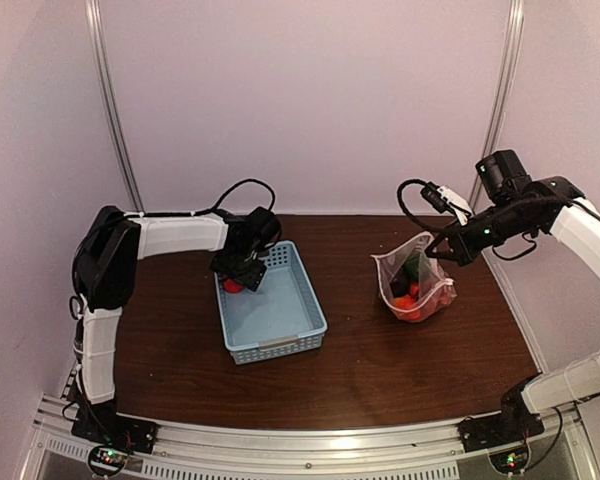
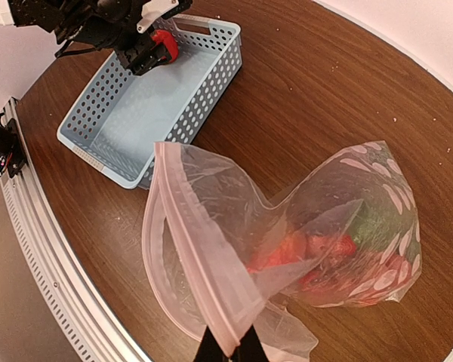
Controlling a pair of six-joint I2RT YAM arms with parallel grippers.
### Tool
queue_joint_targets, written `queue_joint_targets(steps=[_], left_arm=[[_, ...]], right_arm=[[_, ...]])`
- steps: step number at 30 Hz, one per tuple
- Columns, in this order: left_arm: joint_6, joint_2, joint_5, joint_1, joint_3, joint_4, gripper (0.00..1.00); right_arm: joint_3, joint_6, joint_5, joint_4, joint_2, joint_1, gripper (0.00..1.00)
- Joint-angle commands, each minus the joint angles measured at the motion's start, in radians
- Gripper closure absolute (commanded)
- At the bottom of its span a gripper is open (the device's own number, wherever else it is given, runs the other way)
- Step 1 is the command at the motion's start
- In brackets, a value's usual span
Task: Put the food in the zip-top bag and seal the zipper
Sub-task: Pick up the fake fruit from the bin, then place the fake fruit in the zipper food storage bag.
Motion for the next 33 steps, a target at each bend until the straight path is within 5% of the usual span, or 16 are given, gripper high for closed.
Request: queue_joint_targets(steps=[1, 13, 22, 33], left_arm=[[0.032, 0.049, 0.007, 0.028, 0.045, 0.001, 0.23], [0.028, 0.006, 0.079, 0.024, 0.063, -0.047, 0.55], [0.012, -0.226, 0.187, -0.102, 0.105, -0.047, 0.56], [0.066, -0.401, 0.838, -0.307, 0.053, 0.450, 0.59]], right_arm=[[-0.014, 0.003, -0.010, 0.016, -0.012, 0.000, 1.00], [-0.008, 0.005, -0.010, 0.015, -0.005, 0.000, 1.00], [-0.021, 0.007, -0.003, 0.022, -0.008, -0.001, 1.00], [0.012, 0.018, -0.006, 0.008, 0.010, -0.001, 1.00]])
